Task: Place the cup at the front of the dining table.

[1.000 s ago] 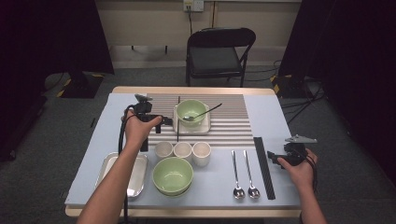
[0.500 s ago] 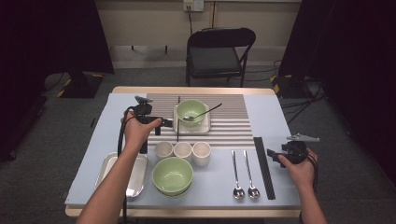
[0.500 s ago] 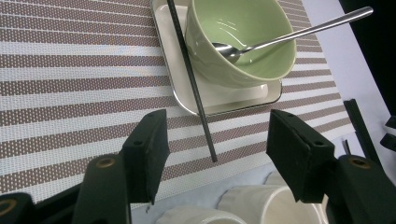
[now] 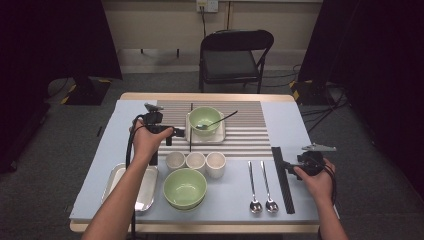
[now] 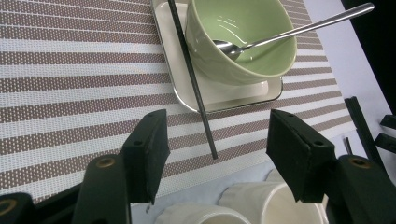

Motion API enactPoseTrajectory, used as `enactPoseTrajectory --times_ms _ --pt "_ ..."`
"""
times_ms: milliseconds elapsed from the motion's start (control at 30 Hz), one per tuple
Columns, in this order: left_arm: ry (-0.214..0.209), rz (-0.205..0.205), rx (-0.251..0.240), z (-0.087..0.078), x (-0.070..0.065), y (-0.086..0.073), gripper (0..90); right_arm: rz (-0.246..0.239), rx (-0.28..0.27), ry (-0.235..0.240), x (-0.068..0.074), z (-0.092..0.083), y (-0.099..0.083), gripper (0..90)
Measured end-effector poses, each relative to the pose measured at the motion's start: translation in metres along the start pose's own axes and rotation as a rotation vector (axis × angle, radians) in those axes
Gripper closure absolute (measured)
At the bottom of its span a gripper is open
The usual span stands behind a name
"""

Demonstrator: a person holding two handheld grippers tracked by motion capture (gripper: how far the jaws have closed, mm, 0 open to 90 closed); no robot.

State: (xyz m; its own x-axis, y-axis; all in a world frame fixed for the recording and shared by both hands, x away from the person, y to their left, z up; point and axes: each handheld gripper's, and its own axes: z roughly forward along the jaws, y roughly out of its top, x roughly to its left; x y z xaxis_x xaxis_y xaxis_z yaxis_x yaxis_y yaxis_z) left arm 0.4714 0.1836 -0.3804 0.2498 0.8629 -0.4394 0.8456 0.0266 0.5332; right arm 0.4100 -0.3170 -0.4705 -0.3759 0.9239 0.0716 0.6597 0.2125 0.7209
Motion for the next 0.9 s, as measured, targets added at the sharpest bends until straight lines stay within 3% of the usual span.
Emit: enactPoseTrajectory --times_ms 533,900 --pt "0.001 0.005 0.003 0.0016 -0.0015 -0.0007 39.5 -0.01 -0.001 0.0 -0.001 0.0002 -0.0011 30.8" --pt "0.002 0.013 0.004 0.0006 -0.0013 -0.0008 39.7 -0.028 0.003 -0.03 -0.0014 -0.0009 -0.0016 40.4"
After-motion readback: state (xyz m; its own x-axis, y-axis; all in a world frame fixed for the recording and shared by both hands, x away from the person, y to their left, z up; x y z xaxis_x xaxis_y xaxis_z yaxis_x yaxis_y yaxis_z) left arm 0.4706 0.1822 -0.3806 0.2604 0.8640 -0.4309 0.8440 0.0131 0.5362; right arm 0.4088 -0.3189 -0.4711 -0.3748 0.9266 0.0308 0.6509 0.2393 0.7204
